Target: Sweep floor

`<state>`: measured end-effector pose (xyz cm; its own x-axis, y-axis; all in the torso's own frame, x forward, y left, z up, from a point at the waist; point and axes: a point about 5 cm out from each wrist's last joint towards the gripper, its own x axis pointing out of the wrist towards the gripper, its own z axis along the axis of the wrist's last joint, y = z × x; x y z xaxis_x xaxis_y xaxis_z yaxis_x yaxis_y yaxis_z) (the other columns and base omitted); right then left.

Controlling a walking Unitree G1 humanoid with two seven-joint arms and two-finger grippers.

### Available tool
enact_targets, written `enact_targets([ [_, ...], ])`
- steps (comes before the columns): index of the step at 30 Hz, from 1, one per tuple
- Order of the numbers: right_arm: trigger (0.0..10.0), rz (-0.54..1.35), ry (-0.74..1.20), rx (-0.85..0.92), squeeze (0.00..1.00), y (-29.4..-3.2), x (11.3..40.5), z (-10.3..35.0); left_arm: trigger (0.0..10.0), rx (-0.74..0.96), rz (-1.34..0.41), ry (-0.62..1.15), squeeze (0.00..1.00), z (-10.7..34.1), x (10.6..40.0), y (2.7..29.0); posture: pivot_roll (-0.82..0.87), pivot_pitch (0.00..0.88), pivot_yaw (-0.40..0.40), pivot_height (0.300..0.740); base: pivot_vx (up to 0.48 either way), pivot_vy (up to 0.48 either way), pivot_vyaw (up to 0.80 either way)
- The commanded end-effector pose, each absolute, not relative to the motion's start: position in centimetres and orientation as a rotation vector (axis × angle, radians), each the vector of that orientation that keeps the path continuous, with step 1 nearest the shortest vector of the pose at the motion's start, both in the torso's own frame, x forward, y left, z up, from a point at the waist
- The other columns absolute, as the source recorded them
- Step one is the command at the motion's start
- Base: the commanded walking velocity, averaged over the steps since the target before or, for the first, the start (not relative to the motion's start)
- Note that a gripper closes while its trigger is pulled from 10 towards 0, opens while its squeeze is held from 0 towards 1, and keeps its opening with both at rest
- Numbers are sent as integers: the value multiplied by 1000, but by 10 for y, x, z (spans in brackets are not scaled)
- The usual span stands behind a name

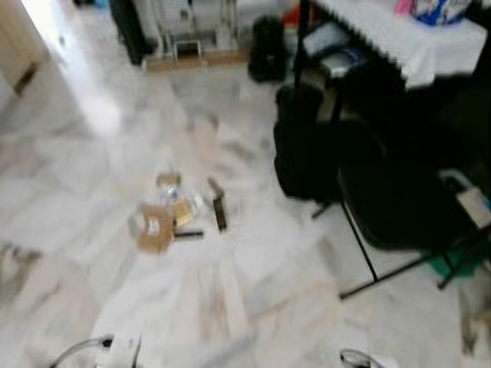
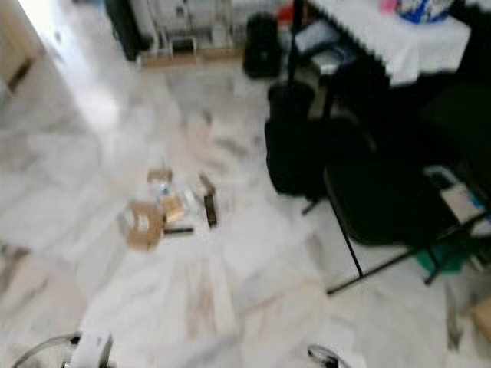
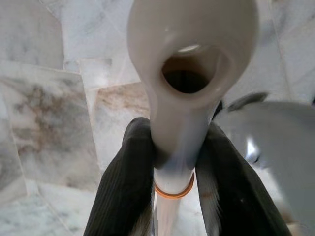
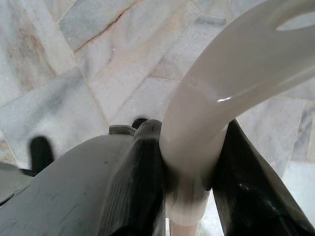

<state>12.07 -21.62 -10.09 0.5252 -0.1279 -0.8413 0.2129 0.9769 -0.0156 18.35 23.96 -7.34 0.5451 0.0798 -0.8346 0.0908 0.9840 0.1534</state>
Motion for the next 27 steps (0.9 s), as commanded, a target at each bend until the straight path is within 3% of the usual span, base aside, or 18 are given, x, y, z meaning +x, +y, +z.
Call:
enact_targets([
  [1, 10000, -199, 1016, 128, 0, -208, 117, -104, 10000, 194, 14, 1028, 0, -76, 174, 246, 16, 112, 22, 740, 0, 416, 0],
  [10, 10000, -176, 1031, 100, 0, -210, 117, -104, 10000, 186, 16, 1030, 0, -77, 173, 244, 15, 112, 17, 740, 0, 405, 0],
  [15, 10000, -180, 1025, 109, 0, -209, 118, -104, 10000, 189, 13, 1030, 0, -78, 173, 242, 14, 100, 22, 740, 0, 387, 800],
  [27, 10000, -194, 1025, 135, 0, -209, 118, -104, 10000, 221, 48, 967, 0, -71, 185, 245, 20, 95, 28, 740, 0, 0, 0],
])
